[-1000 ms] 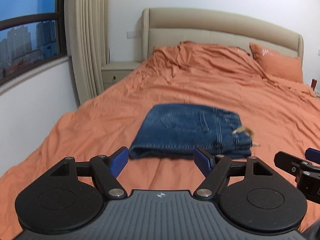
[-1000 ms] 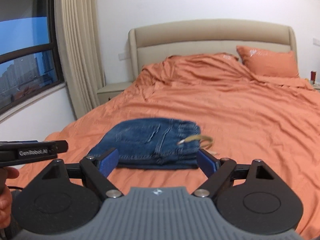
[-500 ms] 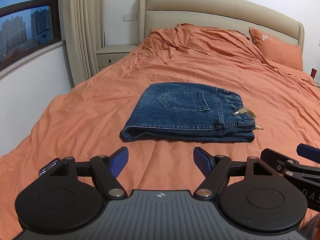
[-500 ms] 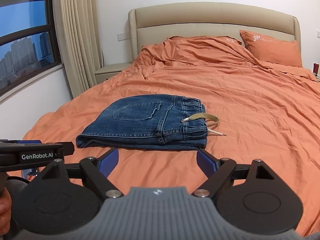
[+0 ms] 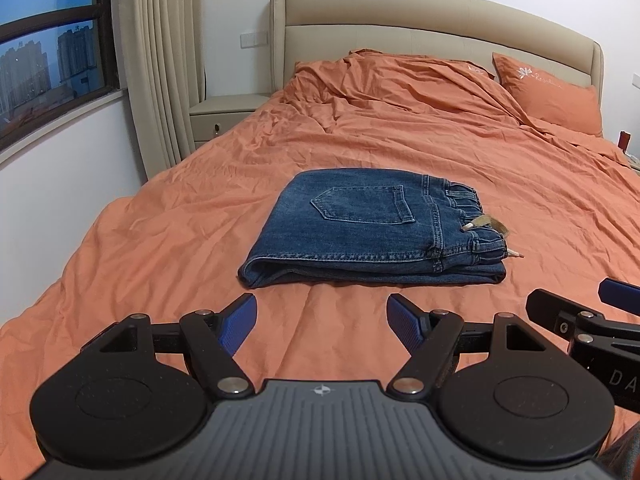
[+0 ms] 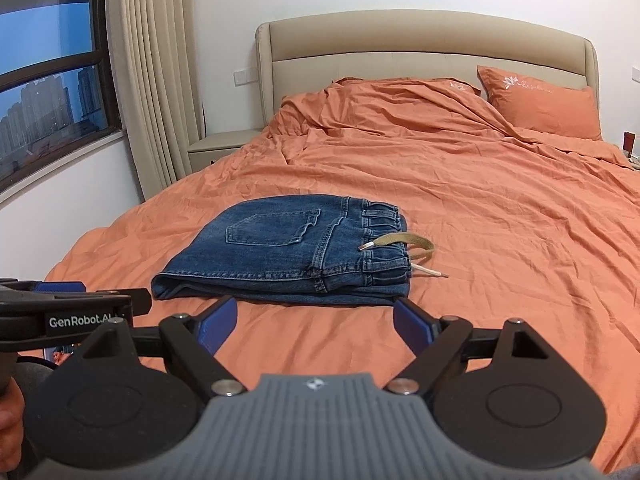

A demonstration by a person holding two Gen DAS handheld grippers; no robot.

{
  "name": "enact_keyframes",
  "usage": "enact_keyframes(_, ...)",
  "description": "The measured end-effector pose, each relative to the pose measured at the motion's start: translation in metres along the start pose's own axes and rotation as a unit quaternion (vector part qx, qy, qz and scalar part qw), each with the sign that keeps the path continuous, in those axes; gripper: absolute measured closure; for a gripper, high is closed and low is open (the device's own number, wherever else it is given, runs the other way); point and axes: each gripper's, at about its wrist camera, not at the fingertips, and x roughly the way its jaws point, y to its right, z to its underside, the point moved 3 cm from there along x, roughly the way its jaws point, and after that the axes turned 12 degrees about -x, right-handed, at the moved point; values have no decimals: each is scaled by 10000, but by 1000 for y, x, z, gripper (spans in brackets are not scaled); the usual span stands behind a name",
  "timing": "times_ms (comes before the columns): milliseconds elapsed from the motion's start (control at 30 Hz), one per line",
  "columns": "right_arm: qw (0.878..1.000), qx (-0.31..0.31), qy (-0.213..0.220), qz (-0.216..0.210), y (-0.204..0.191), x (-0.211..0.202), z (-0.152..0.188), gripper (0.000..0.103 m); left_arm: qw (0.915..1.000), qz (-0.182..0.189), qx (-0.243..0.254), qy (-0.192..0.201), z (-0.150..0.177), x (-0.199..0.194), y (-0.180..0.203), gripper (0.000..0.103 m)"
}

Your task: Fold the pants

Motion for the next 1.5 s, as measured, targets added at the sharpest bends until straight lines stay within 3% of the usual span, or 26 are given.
enact_keyframes(1500,9999,41,25,159,7,-8,-14,21,9997,176,164,-20,-16,0,4,16)
